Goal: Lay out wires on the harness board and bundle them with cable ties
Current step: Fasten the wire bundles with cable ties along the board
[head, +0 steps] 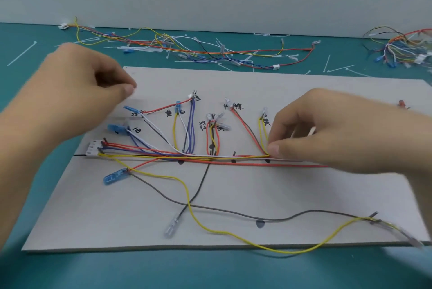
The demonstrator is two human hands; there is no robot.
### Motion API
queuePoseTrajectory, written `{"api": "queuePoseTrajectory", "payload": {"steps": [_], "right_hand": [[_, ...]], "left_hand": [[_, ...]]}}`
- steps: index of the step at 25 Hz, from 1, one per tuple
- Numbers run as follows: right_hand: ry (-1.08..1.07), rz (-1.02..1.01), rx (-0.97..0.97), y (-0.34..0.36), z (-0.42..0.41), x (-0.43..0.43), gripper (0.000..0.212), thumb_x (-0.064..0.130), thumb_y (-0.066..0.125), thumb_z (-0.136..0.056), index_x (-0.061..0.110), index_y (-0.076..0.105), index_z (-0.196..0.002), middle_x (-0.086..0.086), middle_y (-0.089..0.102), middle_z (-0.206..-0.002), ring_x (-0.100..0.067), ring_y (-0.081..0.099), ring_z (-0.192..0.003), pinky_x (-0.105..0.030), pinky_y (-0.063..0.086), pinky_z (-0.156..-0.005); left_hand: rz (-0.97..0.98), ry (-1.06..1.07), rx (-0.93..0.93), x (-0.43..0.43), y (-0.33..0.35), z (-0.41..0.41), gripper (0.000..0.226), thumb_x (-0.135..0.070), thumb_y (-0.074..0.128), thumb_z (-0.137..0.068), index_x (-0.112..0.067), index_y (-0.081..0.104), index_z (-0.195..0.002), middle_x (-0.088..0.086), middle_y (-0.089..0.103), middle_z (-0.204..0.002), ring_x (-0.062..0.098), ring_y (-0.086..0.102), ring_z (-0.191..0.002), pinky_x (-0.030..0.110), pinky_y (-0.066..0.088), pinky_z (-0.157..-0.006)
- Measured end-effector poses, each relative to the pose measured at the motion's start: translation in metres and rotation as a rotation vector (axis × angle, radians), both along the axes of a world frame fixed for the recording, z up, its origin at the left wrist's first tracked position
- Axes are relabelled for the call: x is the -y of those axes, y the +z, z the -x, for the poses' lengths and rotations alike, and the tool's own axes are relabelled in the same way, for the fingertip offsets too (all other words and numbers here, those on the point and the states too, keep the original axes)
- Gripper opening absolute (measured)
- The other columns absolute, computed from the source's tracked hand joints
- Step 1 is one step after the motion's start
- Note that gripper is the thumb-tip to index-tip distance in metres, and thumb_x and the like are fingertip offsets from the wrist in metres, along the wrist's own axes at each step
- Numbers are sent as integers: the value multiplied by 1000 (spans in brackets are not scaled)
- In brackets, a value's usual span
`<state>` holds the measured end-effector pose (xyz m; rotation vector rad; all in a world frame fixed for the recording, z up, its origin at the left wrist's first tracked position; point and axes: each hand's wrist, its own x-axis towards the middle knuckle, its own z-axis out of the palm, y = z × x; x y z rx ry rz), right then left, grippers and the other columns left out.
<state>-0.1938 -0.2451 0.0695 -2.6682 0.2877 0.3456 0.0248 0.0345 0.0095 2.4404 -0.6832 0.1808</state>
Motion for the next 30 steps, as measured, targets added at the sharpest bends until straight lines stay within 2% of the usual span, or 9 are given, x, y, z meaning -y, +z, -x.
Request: {"api": "queuePoseTrajectory", "payload": {"steps": [3, 6, 10, 15, 17, 21, 24, 28, 30], "right_hand": [[-60, 22, 113, 19, -23, 14, 13, 55, 68, -77, 47, 74, -85, 22, 72, -70, 3, 65, -61, -22, 46, -52], [-188, -21, 271, 3, -86, 26, 6, 34, 73, -85, 32, 79, -85, 9, 73, -68, -7, 64, -60, -18, 46, -53], [-182, 0, 300, -28, -166, 30, 16, 15, 73, -88, 18, 81, -102, 8, 66, -72, -2, 55, -61, -15, 41, -52], [-189, 119, 301, -52, -213, 32, 25, 19, 77, -85, 11, 79, -109, -7, 76, -108, -21, 68, -100, -28, 54, -86], [-199, 164, 315, -58, -224, 33, 28, 19, 76, -85, 8, 77, -110, -11, 75, -110, -26, 68, -106, -35, 56, -91], [-220, 227, 349, -61, -233, 30, 9, 7, 65, -86, 11, 66, -94, -8, 65, -94, -29, 63, -84, -34, 54, -75], [-166, 360, 354, -64, -234, 24, 18, 4, 54, -88, 16, 44, -78, -4, 48, -82, -32, 51, -76, -37, 40, -71], [-104, 411, 389, -53, -229, 29, 17, 5, 56, -88, 10, 63, -103, -11, 62, -99, -35, 60, -90, -39, 51, -78], [-141, 363, 373, -37, -219, 34, 19, 5, 54, -84, 8, 66, -98, -14, 65, -94, -35, 63, -87, -41, 57, -79]], "left_hand": [[49, -167, 47, 28, 3, 33, 14, -31, 74, -90, -30, 75, -76, -28, 64, -63, -12, 50, -44, 15, 39, -42], [29, -205, 67, 34, -4, 34, 22, -37, 72, -92, -28, 72, -72, -3, 57, -54, 2, 50, -50, 24, 33, -45], [77, -152, 33, 24, -12, 18, 13, -41, 72, -92, -32, 72, -83, -3, 48, -53, 10, 45, -53, 29, 35, -52], [65, -161, 14, 25, -15, 17, 11, -42, 71, -91, -36, 72, -82, -15, 53, -56, 8, 45, -51, 23, 34, -49], [51, -145, 4, 28, -16, 17, 17, -39, 72, -91, -33, 72, -75, -16, 52, -55, 8, 46, -53, 27, 35, -52], [66, -128, -12, 29, -15, 20, 18, -37, 71, -91, -29, 73, -75, -16, 50, -54, 8, 45, -53, 26, 33, -51], [77, -127, -24, 29, -13, 21, 17, -35, 71, -91, -29, 73, -75, -16, 51, -54, 8, 44, -52, 28, 32, -53], [76, -121, -38, 28, -10, 23, 16, -35, 71, -91, -31, 73, -76, -17, 53, -55, 7, 45, -53, 26, 33, -55], [67, -119, -43, 29, -9, 25, 16, -34, 71, -91, -30, 73, -76, -19, 53, -54, 6, 46, -53, 25, 33, -55]]}}
